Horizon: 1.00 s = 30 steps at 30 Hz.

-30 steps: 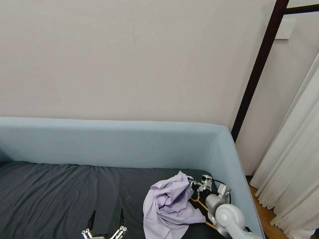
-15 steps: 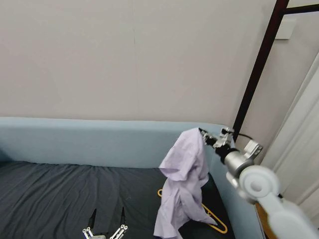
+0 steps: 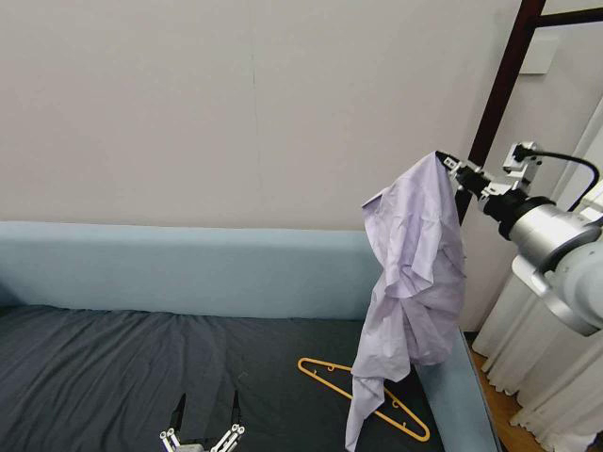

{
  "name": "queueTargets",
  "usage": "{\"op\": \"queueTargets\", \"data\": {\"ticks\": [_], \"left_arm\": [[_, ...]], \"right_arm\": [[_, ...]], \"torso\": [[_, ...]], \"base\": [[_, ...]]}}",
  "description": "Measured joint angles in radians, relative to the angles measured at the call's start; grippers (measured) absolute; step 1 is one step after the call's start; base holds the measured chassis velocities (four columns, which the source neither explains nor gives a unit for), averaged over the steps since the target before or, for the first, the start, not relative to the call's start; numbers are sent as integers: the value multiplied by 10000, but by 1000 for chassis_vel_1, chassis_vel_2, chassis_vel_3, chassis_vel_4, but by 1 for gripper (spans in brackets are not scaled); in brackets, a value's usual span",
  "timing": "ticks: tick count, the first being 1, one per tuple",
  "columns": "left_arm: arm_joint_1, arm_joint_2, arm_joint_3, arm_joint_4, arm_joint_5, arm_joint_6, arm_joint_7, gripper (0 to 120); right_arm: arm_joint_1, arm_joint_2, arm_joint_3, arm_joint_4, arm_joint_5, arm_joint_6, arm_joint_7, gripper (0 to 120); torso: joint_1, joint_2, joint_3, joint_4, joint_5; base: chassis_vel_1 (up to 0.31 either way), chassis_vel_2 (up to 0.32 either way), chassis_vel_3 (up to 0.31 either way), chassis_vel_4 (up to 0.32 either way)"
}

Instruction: Pick up the clothes from the sofa and hang them on the clothes hanger.

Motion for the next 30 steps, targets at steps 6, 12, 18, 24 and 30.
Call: {"op": "queueTargets", "data": {"ticks": [6, 12, 18, 24, 30], "left_arm": [[61, 35, -22, -89, -7, -23, -10, 100], [47, 54, -80, -102, -59, -50, -58, 100], [134, 27, -75, -87, -56, -148, -64, 100], [178, -60, -172, -69, -63, -232, -64, 100], [104, -191, -264, 52, -114, -242, -76, 100]], "right_arm": [[459, -11, -880, 106, 81, -44, -10, 0], [1509, 373, -2819, -486, 6, 214, -252, 0], [3243, 1359, -5239, -1115, -169, 463, -671, 0], [5590, 2948, -7093, -1921, 191, 715, -683, 0], [7534, 4496, -7834, -2897, 886, 852, -724, 0]], "torso": [[0, 0, 0, 0, -1], [0, 0, 0, 1, -1], [0, -1, 1, 1, -2], [1, -1, 1, 5, -4], [0, 0, 0, 2, -7]], "base": [[0, 0, 0, 0], [0, 0, 0, 0], [0, 0, 0, 0], [0, 0, 0, 0], [0, 0, 0, 0]]}}
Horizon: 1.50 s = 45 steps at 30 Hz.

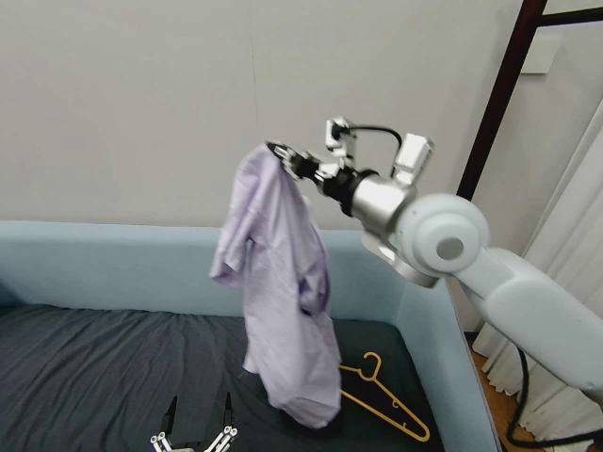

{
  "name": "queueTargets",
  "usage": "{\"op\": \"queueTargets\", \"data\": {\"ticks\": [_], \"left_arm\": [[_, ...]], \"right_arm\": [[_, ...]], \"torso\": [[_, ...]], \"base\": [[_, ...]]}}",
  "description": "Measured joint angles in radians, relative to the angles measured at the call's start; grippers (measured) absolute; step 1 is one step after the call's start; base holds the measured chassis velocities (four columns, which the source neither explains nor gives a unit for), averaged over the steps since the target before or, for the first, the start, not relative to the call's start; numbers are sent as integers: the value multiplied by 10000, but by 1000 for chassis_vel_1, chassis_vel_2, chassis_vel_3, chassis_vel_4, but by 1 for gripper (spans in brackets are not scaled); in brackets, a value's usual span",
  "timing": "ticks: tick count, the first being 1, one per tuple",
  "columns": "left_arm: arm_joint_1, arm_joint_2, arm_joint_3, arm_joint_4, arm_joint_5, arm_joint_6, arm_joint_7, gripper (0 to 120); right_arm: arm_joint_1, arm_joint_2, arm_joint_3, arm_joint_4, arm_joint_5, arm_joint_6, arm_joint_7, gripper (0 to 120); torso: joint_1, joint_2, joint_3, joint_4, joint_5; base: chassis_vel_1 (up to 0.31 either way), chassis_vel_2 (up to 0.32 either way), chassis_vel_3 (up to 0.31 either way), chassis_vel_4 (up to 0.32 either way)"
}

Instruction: Pick up the clothes from the sofa and hang them on the clothes hanger.

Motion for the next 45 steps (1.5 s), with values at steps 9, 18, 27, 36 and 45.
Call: {"op": "queueTargets", "data": {"ticks": [9, 18, 27, 36, 45], "left_arm": [[-37, -210, -27, 107, -4, -1, 1, 100], [124, -191, 18, 229, 127, -1, 18, 100], [229, -157, 39, 272, 226, -1, 49, 100], [108, -137, 87, 320, 169, 0, 52, 100], [20, -124, 158, 334, 176, 5, 54, 100]], "right_arm": [[-56, 918, -154, -945, -587, 65, -571, 0], [-4002, -1090, -53, -1373, -2820, 209, -2341, 0], [-7963, -1952, 390, -1720, -5398, 375, -2945, 0], [-10391, -2979, 814, -1590, -7243, 342, -3186, 0], [-11263, -4525, 1759, -1774, -8025, -345, -3450, 0]], "torso": [[0, 1, -1, 3, 1], [0, 0, 0, -7, 10], [0, 0, -1, -2, 9], [-1, 1, -2, -4, 8], [-1, 1, -1, 0, 7]], "base": [[0, 0, 0, 0], [0, 0, 0, 0], [0, 0, 0, 0], [0, 0, 0, 0], [0, 0, 0, 0]]}}
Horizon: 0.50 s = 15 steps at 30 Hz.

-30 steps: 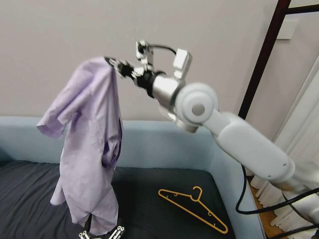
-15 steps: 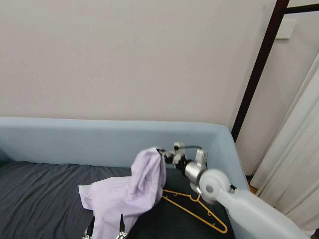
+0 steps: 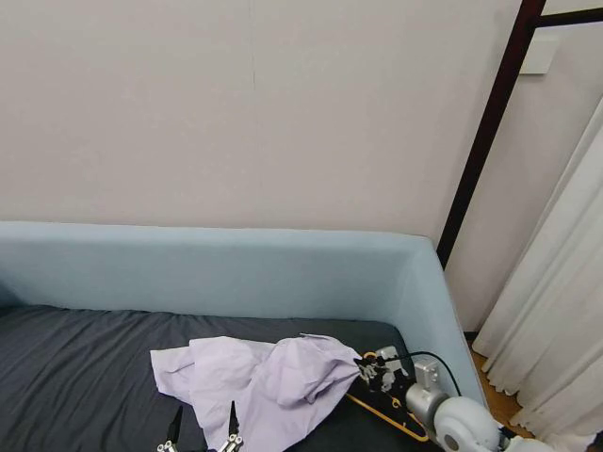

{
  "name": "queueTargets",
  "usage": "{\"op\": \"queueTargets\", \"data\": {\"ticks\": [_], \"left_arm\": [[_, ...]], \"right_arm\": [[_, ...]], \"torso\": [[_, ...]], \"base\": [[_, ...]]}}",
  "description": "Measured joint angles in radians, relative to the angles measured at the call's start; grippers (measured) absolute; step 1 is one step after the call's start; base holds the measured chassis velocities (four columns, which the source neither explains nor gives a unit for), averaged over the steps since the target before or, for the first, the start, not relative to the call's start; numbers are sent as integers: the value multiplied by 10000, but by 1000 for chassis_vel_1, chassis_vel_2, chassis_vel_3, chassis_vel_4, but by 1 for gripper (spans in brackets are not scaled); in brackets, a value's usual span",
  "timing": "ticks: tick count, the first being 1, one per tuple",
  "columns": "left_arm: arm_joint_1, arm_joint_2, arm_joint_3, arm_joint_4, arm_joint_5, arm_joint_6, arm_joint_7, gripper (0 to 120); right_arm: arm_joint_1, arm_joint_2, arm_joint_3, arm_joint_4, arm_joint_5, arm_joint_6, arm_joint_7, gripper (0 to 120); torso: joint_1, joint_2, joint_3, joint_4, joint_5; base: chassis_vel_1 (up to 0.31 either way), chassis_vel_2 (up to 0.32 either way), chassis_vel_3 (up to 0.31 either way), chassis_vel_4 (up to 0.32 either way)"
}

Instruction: Pick up the clothes from the sofa and hang them on the clothes hanger.

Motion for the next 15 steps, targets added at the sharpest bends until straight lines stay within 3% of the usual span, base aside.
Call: {"op": "queueTargets", "data": {"ticks": [9, 14, 15], "left_arm": [[-41, 27, 15, 41, -26, 8, -3, 100], [-81, 100, 16, 109, -44, 28, -12, 100], [-95, 116, 15, 117, -58, 39, -16, 100]], "right_arm": [[-1474, -68, 649, -716, -1571, -751, -69, 0], [-1852, 185, 1132, -692, -1581, -1209, 308, 0], [-1955, 211, 1306, -581, -1527, -1344, 419, 5]], "torso": [[-1, 0, 1, -4, 3], [0, 0, 1, -1, 2], [0, 0, 2, -1, 1]], "base": [[0, 0, 0, 0], [0, 0, 0, 0], [0, 0, 0, 0]]}}
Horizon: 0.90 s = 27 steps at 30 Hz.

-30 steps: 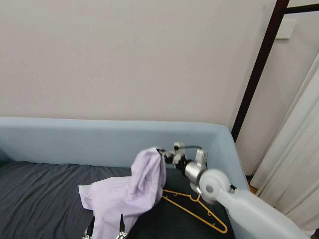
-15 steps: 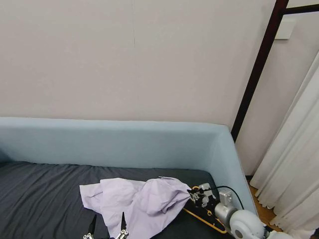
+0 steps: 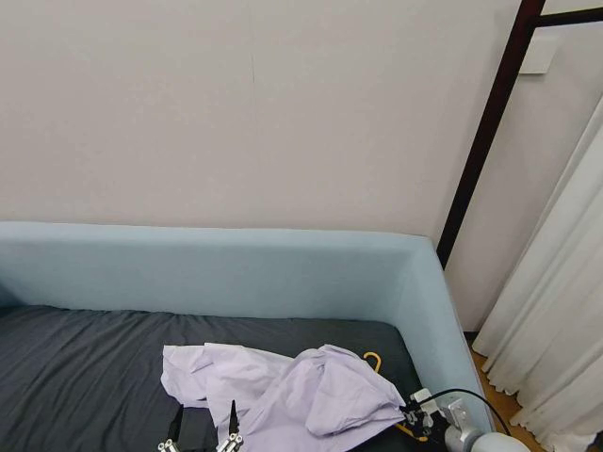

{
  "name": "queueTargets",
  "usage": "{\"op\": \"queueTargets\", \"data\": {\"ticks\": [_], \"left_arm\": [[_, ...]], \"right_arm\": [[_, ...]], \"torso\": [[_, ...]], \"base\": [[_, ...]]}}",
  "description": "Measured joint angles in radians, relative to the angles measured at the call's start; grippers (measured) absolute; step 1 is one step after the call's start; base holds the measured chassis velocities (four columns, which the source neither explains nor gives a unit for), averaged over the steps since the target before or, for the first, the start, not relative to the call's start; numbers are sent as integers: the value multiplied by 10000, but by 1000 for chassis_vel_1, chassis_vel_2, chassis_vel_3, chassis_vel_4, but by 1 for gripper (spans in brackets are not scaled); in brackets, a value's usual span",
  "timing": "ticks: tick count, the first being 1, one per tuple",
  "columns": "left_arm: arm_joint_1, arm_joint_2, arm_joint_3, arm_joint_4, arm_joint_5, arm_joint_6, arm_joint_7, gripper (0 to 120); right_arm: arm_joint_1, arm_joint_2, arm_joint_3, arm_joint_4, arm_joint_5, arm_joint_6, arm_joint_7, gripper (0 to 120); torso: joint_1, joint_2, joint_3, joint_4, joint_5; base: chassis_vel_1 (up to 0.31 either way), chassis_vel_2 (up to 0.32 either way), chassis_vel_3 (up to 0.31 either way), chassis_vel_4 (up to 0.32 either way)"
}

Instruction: Pick up the clothes from the sofa and hang them on the clothes hanger.

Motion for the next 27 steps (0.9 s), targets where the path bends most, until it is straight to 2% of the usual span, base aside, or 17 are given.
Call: {"op": "queueTargets", "data": {"ticks": [1, 10, 12, 15, 16, 17, 19, 20, 22, 23, 27], "left_arm": [[0, 0, 0, 0, 0, 0, 0, 100], [-147, 191, -13, 140, -190, 41, -21, 100], [-165, 211, -8, 163, -196, 42, -21, 100], [-201, 230, -3, 230, -199, 44, -24, 100], [-206, 228, -2, 238, -199, 45, -24, 100], [-220, 222, 1, 244, -201, 45, -27, 100], [-225, 221, 8, 250, -201, 45, -27, 100], [-226, 222, 11, 268, -202, 46, -28, 100], [-216, 244, 9, 282, -202, 46, -28, 100], [-216, 244, 9, 282, -202, 46, -28, 100], [-196, 230, -2, 377, -192, 46, -30, 100]], "right_arm": [[0, 0, 0, 0, 0, 0, 0, 5], [-1340, -245, 1602, 1732, 625, -1078, 1205, 41], [-1470, -272, 1708, 1942, 669, -1141, 1299, 43], [-1589, -293, 1937, 2617, 919, -1194, 1677, 58], [-1489, -273, 1935, 2696, 1023, -1186, 1750, 61], [-1231, -224, 1884, 2758, 1219, -1101, 1846, 68], [-1015, -169, 1802, 2761, 1357, -1030, 1915, 69], [-514, -5, 1582, 2664, 1599, -939, 2059, 77], [218, 270, 1199, 2384, 1934, -919, 2401, 86], [218, 270, 1199, 2384, 1934, -919, 2401, 86], [1933, 1191, 91, 1396, 3030, -1490, 3668, 98]], "torso": [[0, 0, 0, 0, 0], [0, 0, 0, -3, -3], [0, 0, 0, -3, -2], [0, 0, -1, -4, -3], [0, 0, 0, -4, -2], [0, 0, 0, -3, -4], [0, 1, -1, -1, -4], [0, 0, 0, -1, -3], [1, 0, 0, 0, -5], [1, 0, 0, 0, -5], [1, 0, 0, -1, -4]], "base": [[0, 0, 0, 0], [0, 0, 0, 0], [0, 0, 0, 0], [0, 0, 0, 0], [0, 0, 0, 0], [0, 0, 0, 0], [0, 0, 0, 0], [0, 0, 0, 0], [0, 0, 0, 0], [0, 0, 0, 0], [0, 0, 0, 0]]}}
